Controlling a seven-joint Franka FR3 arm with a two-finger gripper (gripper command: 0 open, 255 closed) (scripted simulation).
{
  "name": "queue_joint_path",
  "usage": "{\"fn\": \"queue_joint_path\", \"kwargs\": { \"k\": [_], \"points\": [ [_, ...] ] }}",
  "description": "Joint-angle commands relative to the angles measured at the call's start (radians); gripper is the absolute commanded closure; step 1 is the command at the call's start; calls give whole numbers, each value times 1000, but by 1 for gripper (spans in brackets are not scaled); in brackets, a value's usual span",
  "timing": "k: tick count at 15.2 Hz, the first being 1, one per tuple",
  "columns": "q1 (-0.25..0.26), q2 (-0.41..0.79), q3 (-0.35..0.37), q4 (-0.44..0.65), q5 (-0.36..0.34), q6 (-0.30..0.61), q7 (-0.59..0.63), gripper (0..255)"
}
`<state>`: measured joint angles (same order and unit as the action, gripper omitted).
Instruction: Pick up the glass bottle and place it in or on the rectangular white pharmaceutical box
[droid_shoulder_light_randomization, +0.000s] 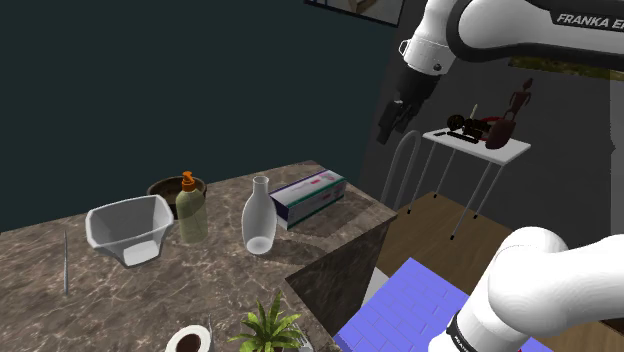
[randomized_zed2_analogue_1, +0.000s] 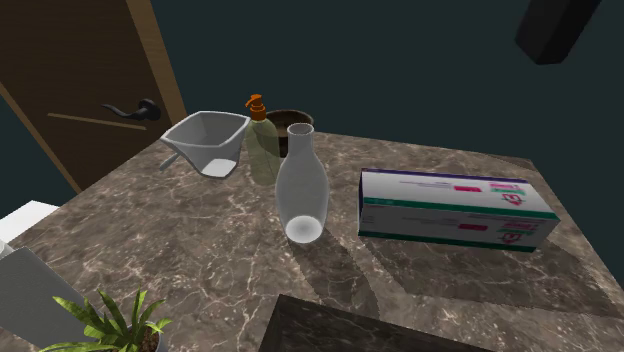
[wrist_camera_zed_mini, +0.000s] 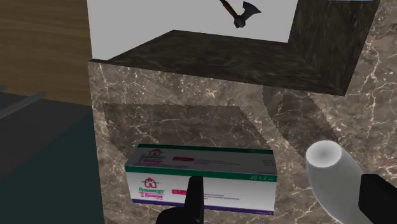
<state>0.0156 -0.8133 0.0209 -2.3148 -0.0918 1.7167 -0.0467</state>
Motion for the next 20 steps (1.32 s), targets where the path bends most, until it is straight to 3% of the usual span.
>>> {"fn": "queue_joint_path", "kwargs": {
  "k": [1,10,20],
  "points": [
    [0,0,0,0,0,0,0,0],
    [24,250,93,22,56,201,133,0],
    [39,590,188,166,59,371,279,0]
  ]
}}
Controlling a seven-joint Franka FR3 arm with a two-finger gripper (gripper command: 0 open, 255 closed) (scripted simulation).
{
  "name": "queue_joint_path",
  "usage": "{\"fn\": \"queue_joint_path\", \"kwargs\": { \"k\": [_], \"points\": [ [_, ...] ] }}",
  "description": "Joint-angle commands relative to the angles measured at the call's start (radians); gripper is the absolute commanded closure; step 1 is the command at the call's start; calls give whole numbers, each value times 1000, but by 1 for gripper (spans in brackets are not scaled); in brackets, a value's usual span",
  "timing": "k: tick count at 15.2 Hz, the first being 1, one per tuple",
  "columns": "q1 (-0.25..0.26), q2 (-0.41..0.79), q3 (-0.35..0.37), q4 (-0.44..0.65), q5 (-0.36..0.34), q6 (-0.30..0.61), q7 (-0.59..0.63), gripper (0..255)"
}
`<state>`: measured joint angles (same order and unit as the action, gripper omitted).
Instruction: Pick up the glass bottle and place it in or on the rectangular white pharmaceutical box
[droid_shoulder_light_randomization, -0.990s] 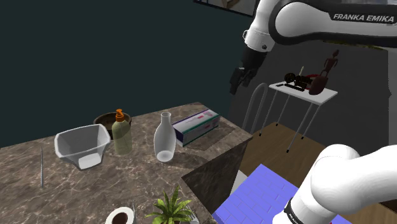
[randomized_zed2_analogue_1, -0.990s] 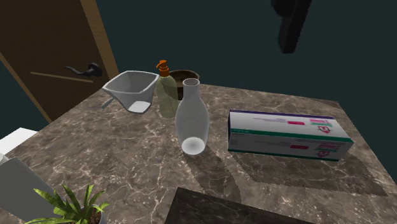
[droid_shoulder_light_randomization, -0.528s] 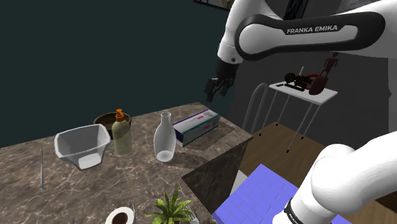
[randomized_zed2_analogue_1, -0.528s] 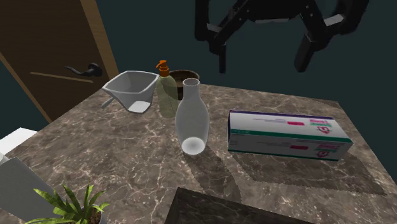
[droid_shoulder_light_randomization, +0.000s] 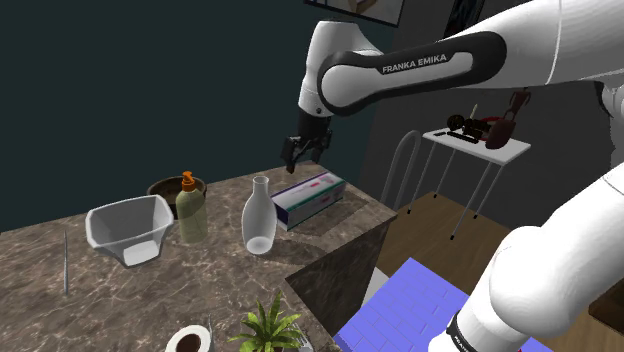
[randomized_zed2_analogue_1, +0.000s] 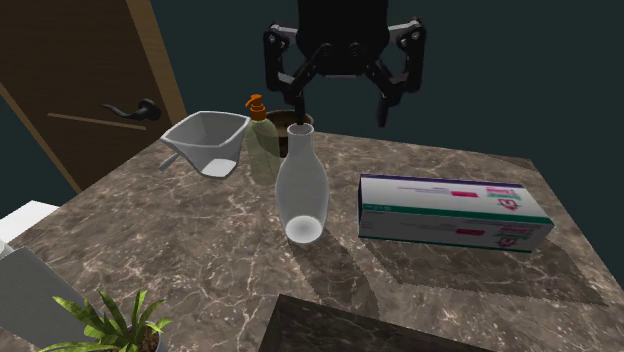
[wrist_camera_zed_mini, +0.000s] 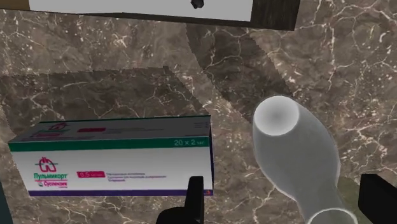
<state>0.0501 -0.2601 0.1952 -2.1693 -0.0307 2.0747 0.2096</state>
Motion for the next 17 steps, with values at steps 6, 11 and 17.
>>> {"fn": "queue_joint_path", "kwargs": {
  "k": [6,11,17],
  "points": [
    [21,259,55,167,-39,72,114,0],
    [30,343,61,200,-60,117,144,0],
    [31,375,58,177,-74,171,153,0]
  ]
}}
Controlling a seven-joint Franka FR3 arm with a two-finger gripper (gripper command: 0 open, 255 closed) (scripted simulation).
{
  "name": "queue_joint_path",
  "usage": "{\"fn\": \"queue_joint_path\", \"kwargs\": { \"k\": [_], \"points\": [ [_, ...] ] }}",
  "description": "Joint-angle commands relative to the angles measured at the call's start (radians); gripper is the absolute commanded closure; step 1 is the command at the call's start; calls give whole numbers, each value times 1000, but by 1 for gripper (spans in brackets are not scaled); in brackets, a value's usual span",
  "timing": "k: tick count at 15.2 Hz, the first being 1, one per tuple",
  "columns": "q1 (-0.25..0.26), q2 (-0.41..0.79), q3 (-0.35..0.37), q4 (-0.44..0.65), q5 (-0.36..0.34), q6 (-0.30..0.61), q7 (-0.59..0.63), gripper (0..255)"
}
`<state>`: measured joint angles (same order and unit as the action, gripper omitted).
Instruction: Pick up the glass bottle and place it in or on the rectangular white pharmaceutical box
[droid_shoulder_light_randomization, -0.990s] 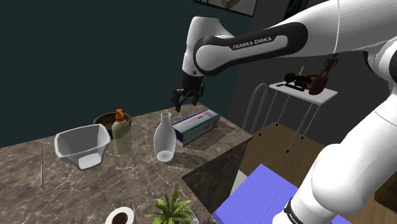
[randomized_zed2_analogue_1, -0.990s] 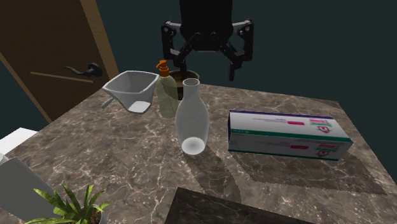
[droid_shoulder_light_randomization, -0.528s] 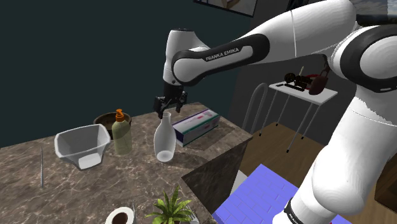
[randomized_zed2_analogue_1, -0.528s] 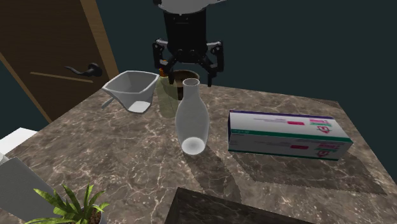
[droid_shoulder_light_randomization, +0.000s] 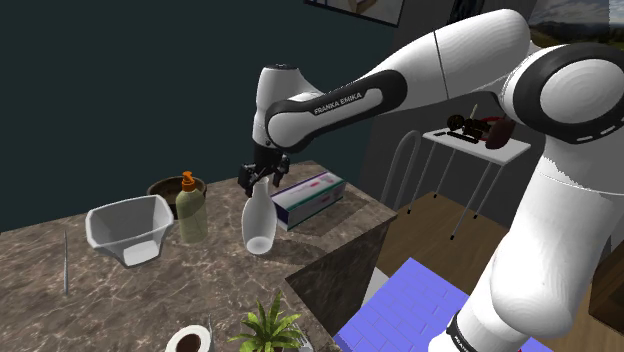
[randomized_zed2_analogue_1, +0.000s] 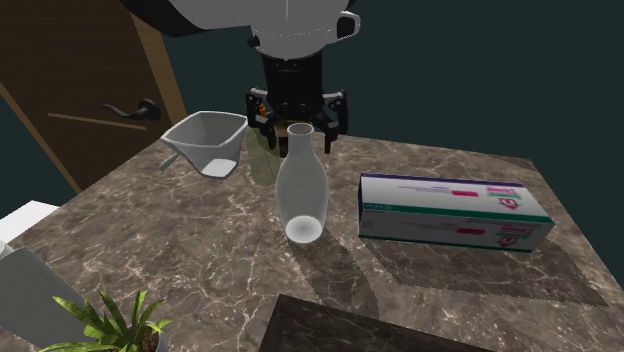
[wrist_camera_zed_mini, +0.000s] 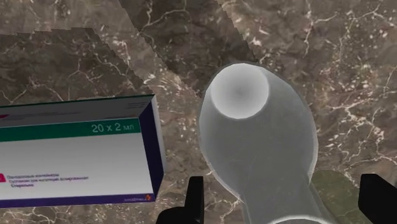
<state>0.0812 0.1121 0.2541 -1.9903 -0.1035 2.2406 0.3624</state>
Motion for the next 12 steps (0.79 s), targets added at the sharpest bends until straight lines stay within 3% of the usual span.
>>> {"fn": "queue_joint_path", "kwargs": {
  "k": [1,6,7,12],
  "points": [
    [0,3,0,-2,-1,5,0,0],
    [0,3,0,-2,-1,5,0,0],
    [0,3,0,-2,-1,5,0,255],
    [0,3,-1,-1,-1,5,0,255]
  ]
}}
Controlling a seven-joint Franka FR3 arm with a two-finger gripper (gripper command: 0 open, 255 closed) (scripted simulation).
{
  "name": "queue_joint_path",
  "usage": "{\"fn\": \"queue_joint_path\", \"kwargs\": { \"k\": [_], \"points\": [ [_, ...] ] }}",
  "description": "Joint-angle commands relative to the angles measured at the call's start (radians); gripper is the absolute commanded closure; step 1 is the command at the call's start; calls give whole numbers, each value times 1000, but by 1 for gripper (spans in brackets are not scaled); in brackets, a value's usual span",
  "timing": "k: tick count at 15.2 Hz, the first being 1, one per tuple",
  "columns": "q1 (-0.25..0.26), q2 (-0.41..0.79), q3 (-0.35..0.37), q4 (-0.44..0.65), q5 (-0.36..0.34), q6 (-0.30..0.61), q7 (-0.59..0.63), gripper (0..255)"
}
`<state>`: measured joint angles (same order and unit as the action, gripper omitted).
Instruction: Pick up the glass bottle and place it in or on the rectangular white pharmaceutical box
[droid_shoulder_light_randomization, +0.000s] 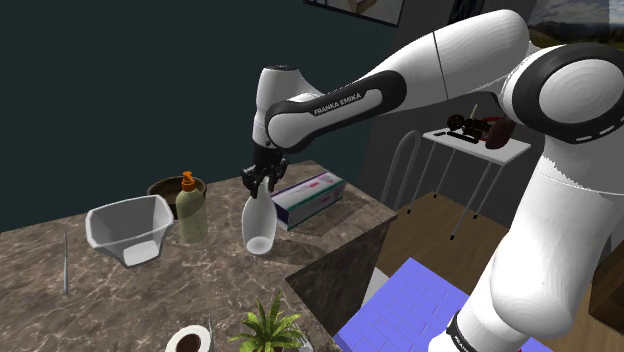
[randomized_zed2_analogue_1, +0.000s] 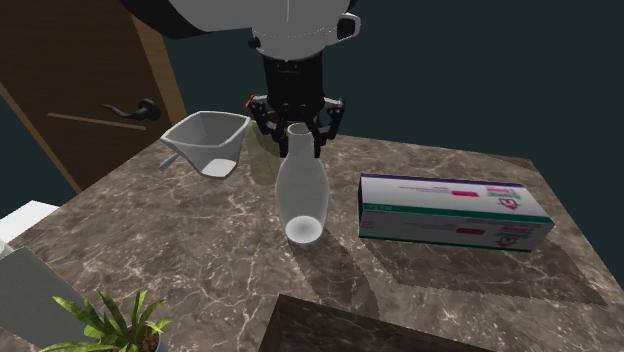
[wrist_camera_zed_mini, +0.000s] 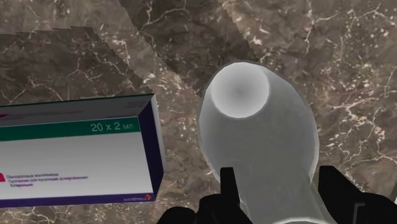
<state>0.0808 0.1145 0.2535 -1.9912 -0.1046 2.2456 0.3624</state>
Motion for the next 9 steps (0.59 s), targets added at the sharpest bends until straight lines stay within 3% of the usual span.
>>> {"fn": "queue_joint_path", "kwargs": {
  "k": [1,9],
  "points": [
    [0,1,0,-1,0,0,0,255],
    [-1,-23,2,39,12,-63,-10,255]
  ]
}}
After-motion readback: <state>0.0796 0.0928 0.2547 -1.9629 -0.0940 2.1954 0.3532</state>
